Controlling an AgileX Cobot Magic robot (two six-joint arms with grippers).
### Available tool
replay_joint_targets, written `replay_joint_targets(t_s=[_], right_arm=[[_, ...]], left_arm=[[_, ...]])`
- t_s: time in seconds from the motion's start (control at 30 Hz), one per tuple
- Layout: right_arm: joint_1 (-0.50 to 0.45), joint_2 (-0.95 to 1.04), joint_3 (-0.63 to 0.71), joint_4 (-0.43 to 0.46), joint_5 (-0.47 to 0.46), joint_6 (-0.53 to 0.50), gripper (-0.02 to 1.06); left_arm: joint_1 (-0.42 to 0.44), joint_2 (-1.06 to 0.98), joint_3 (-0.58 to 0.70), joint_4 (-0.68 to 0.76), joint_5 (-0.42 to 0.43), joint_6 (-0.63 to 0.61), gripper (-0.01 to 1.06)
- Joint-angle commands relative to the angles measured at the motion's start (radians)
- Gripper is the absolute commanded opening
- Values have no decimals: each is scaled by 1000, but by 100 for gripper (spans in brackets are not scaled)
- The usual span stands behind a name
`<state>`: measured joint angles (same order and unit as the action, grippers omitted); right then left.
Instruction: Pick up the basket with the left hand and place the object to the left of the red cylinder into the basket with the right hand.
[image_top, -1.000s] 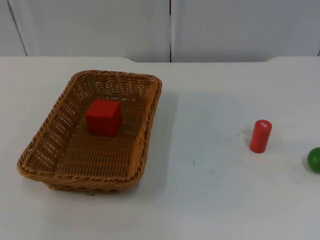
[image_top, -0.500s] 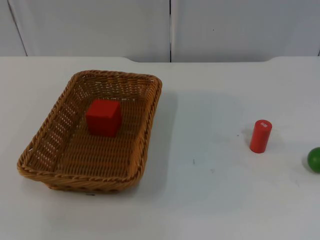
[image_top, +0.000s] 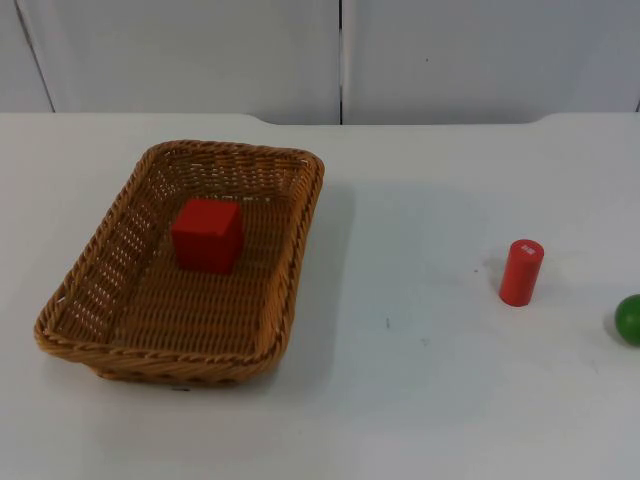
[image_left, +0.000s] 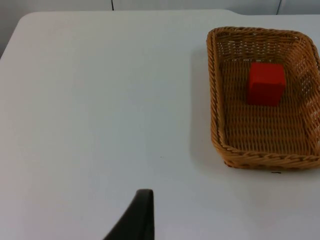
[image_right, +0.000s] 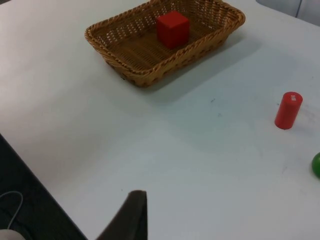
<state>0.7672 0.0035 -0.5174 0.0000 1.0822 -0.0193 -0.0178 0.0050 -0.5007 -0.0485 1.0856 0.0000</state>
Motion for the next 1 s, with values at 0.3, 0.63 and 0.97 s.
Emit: replay_joint_targets(t_s=[0.3, 0.63, 0.97], right_arm=[[-3, -3, 2, 0, -3, 2, 105], [-8, -3, 2, 6, -3, 2, 105], [-8, -3, 2, 6, -3, 2, 105]], left_arm=[[-4, -5, 6, -7, -12, 0, 100], [-4, -5, 6, -7, -12, 0, 100], [7, -5, 6, -7, -12, 0, 100]])
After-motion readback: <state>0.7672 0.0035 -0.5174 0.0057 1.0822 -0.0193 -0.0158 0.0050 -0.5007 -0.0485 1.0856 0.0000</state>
